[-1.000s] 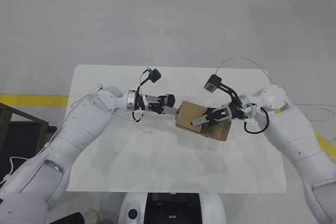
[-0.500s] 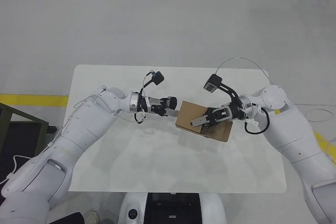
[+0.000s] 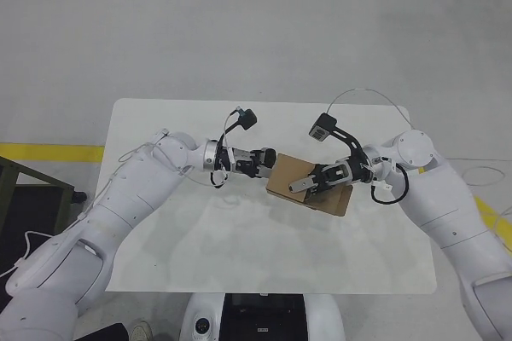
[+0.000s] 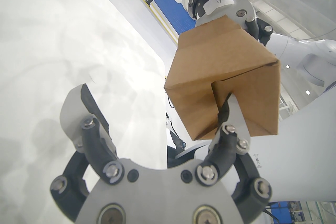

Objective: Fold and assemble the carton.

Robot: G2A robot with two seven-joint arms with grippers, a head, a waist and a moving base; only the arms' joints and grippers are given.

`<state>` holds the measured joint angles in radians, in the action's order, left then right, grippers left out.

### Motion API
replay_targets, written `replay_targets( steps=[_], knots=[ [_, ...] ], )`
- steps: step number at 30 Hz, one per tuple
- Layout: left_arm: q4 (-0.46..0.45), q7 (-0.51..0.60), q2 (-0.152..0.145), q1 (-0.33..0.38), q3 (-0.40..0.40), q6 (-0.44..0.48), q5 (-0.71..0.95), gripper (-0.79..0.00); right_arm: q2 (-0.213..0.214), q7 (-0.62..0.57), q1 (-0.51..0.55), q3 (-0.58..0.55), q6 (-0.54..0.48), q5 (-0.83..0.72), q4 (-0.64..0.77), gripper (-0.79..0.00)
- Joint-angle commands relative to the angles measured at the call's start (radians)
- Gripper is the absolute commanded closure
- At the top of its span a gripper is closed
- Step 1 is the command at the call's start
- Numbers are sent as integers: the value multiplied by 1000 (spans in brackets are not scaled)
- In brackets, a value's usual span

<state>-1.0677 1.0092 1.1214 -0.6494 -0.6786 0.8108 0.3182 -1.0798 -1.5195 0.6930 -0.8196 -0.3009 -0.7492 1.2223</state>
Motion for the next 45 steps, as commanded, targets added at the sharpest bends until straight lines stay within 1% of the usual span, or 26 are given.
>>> replay_targets(
  steps=[1,6,12,15,17,18,20,24,26,29,32,35,41,45],
  knots=[
    [3,-1,0,2,1,1,0,-785,-1,0,0,-1,0,-1,-2,0],
    [34,-15,-8,5,-18,15,6,-785,-1,-3,2,-6,3,0,-6,0],
    [85,-73,-33,-3,-87,63,-63,-785,1,-16,4,-12,17,6,-34,0],
    [80,-150,-44,-15,-130,118,-126,-785,-2,-16,-1,3,17,11,-70,0],
    [73,-218,-50,-25,-161,186,-203,-785,-6,-16,-12,22,17,20,-106,0],
    [63,-255,-52,-31,-176,201,-240,-785,-10,-16,-19,31,17,19,-123,0],
    [12,-333,-58,-49,-211,201,-331,-785,-19,-16,-30,52,17,25,-159,0],
    [-123,-477,-76,-107,-275,201,-576,-785,-44,-7,-52,98,7,34,-228,0],
    [-177,-553,-86,-140,-292,201,-710,-785,-60,1,-62,124,-1,37,-262,0],
    [-225,-682,-102,-174,-292,201,-902,-785,-86,14,-78,160,-14,28,-313,0],
    [-227,-841,-118,-192,-270,201,-1087,-785,-113,23,-91,191,-23,15,-353,0],
    [-200,-1021,-133,-191,-235,201,-1249,-785,-137,30,-101,219,-30,9,-388,0],
    [-101,-1372,-159,-166,-145,201,-1551,-785,-181,30,-121,278,-30,30,-443,0],
    [-30,-1544,-173,-143,-97,201,-1681,-785,-208,38,-132,310,-38,38,-482,0]
  ],
)
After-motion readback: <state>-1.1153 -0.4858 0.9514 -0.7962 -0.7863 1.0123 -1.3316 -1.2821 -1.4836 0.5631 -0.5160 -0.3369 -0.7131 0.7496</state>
